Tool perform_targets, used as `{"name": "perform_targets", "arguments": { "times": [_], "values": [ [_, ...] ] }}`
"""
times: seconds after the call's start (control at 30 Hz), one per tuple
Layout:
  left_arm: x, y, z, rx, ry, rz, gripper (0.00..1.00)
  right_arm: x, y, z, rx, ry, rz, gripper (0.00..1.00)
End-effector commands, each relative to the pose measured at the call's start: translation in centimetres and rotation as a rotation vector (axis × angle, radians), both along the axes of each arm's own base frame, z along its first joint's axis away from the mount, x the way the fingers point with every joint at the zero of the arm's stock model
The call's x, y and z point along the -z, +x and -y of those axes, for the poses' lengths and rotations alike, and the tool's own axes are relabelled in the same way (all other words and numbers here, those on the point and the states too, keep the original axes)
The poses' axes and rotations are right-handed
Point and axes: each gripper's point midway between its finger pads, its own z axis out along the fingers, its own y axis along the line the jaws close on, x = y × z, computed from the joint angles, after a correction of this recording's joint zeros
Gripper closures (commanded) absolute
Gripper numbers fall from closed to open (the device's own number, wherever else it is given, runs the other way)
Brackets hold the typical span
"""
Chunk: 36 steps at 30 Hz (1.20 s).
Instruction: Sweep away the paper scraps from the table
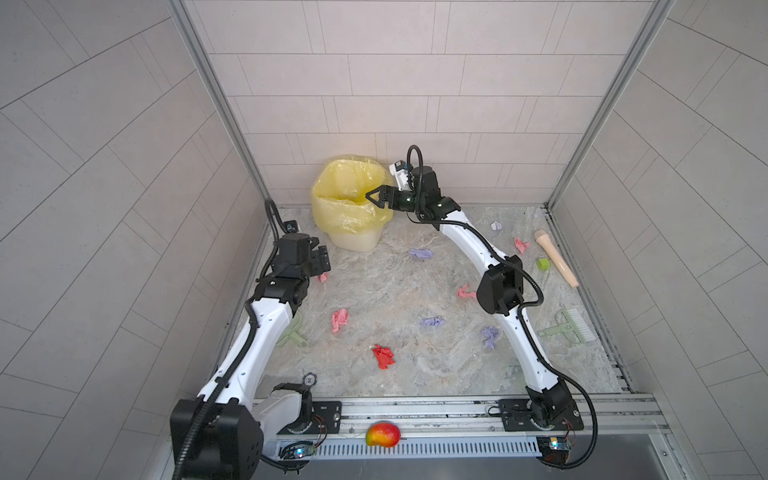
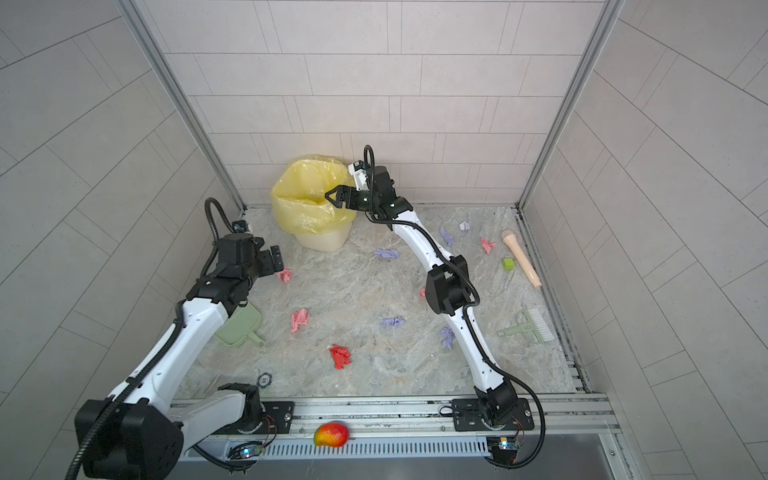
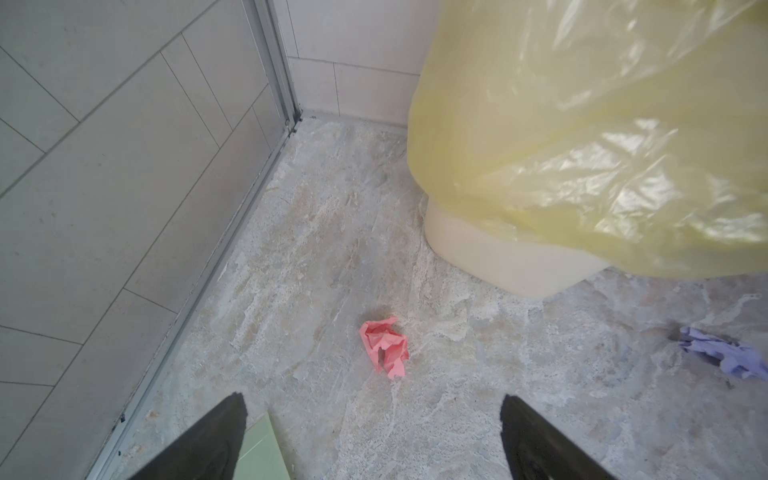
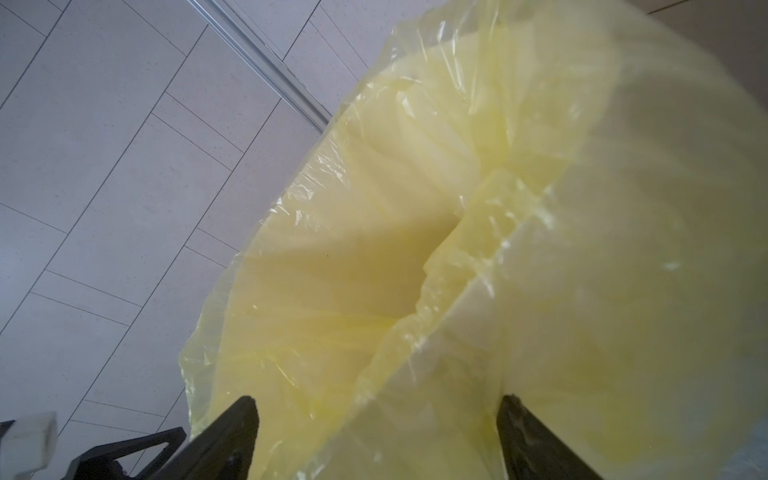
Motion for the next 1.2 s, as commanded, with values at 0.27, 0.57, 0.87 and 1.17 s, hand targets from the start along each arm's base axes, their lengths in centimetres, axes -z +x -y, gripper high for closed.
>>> {"name": "perform_targets", "arguments": {
  "times": [0.27,0.57,0.87,1.17],
  "values": [
    [-8.4,6.8,-0.8,-0.007,-0.1,0.019,0.02,-5.4,-4.5,7.2,0.101,-0.284,0.019,0.05],
    [-7.9,13.9,-0.5,0.06,-0.164,-0.102,0.14,-5.3,-10.5,10.8,0.096,-0.379,-0.043,0.05],
    [-4.4,19.1,0.0,0.126,-0.142,-0.184,0.27,-0.4,-19.0,12.1,0.08,-0.393,-0.147,0.05],
    [-3.3,21.4,-1.2,0.079,-0.17,-0.187,0.47,0.7,-22.6,13.9,0.13,-0.387,-0.188,0.05]
  ]
}}
